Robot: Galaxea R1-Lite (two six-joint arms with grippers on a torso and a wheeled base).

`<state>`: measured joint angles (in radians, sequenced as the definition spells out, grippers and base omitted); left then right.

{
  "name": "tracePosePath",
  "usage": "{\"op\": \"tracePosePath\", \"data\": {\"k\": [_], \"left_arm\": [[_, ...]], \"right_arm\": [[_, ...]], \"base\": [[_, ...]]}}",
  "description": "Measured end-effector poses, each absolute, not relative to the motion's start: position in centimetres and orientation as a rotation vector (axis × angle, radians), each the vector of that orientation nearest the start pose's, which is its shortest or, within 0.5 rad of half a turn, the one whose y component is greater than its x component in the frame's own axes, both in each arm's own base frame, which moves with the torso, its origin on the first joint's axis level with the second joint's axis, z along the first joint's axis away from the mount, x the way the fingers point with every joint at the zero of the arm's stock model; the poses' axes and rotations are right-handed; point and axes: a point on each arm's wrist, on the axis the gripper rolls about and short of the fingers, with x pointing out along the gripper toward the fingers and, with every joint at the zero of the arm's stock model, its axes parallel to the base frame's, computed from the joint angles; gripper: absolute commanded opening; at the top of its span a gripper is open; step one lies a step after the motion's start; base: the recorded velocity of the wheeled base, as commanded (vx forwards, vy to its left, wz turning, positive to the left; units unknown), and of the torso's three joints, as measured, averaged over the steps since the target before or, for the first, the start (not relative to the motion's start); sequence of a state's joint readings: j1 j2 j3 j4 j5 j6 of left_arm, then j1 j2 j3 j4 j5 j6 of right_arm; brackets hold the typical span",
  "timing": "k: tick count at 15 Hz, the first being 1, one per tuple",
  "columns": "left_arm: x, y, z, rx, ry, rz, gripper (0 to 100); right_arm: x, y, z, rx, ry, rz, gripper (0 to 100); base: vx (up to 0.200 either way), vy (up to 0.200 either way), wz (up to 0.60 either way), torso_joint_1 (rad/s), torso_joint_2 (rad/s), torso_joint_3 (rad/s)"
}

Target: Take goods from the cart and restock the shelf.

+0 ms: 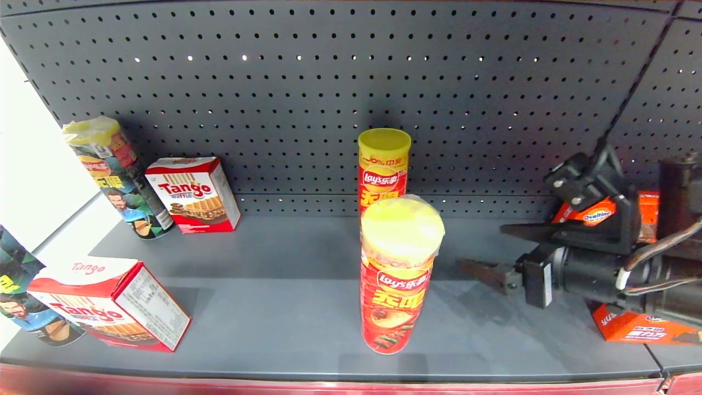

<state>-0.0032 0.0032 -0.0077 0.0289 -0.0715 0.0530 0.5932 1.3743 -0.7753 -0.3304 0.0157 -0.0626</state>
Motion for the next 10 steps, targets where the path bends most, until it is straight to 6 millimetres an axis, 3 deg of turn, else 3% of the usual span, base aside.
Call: {"op": "tracePosePath", "data": {"k": [2,5,7,10], "left_arm": [[-2.3,-0.2,7.5,0.054,0.022,-0.077,100],[-2.3,-0.2,7.5,0.056,0.022,-0.077,100],[-2.3,-0.2,7.5,0.06,0.022,-0.076,100],[-2.3,-0.2,7.5,0.063,0.022,-0.076,100]], "right_arm": [[18.1,9.7,24.8,-0.099,0.173,0.508,100],[14.7,4.8,26.0,-0.048,0.069,0.328,100],[11.1,2.4,25.0,-0.034,0.022,0.227,100],[5.9,0.7,21.7,-0.028,-0.021,0.125,100]], "base": [[0.0,0.0,0.0,0.0,0.0,0.0],[0.0,0.0,0.0,0.0,0.0,0.0],[0.0,0.0,0.0,0.0,0.0,0.0],[0.0,0.0,0.0,0.0,0.0,0.0]]}}
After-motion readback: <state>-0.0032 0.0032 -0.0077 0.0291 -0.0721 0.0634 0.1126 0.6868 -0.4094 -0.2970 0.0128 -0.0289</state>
